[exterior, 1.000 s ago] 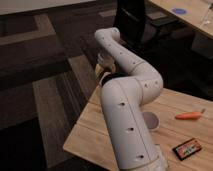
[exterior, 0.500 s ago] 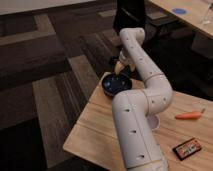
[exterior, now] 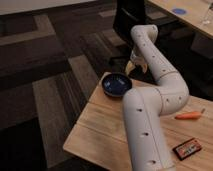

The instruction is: Drag the ceramic bowl in a circle

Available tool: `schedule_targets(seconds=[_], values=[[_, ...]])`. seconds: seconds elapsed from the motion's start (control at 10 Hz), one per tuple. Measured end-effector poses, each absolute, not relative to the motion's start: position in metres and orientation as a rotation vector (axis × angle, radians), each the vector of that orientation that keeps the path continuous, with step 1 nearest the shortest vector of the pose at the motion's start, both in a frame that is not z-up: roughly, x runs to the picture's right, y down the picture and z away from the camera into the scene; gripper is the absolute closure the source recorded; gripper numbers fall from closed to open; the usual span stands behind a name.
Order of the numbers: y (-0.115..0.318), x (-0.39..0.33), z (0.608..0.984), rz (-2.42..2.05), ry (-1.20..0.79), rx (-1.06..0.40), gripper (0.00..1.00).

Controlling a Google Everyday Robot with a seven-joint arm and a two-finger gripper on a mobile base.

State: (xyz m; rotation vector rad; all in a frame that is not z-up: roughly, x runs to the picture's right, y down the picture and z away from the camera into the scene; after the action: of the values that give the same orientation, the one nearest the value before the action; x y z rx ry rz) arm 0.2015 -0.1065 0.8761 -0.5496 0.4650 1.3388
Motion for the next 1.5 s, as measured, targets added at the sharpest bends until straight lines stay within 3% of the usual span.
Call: schedule_targets(seconds=[0.2,0.3,0.7,1.0,1.1,1.3,1.4,1.5], values=[[-0.093,0.186,0.841,1.298,0.473,-0.532,0.35],[-0.082,0.168,0.802,1.264,0.458,-0.494,0.35],[0.106,0.108,0.698,1.032,0.607,-0.618,0.35],[0.139,0.071,0.693,0.950,0.583,-0.687,0.35],[0.129,0.051,0.706,0.918,0.537,-0.703,0.35],[0.062,0.009,0.759,0.833,0.382,-0.680,0.35],[-0.015,-0.005,0.804,0.774,0.254,-0.620,0.35],[-0.032,-0.006,0.814,0.763,0.227,-0.612,0.35]])
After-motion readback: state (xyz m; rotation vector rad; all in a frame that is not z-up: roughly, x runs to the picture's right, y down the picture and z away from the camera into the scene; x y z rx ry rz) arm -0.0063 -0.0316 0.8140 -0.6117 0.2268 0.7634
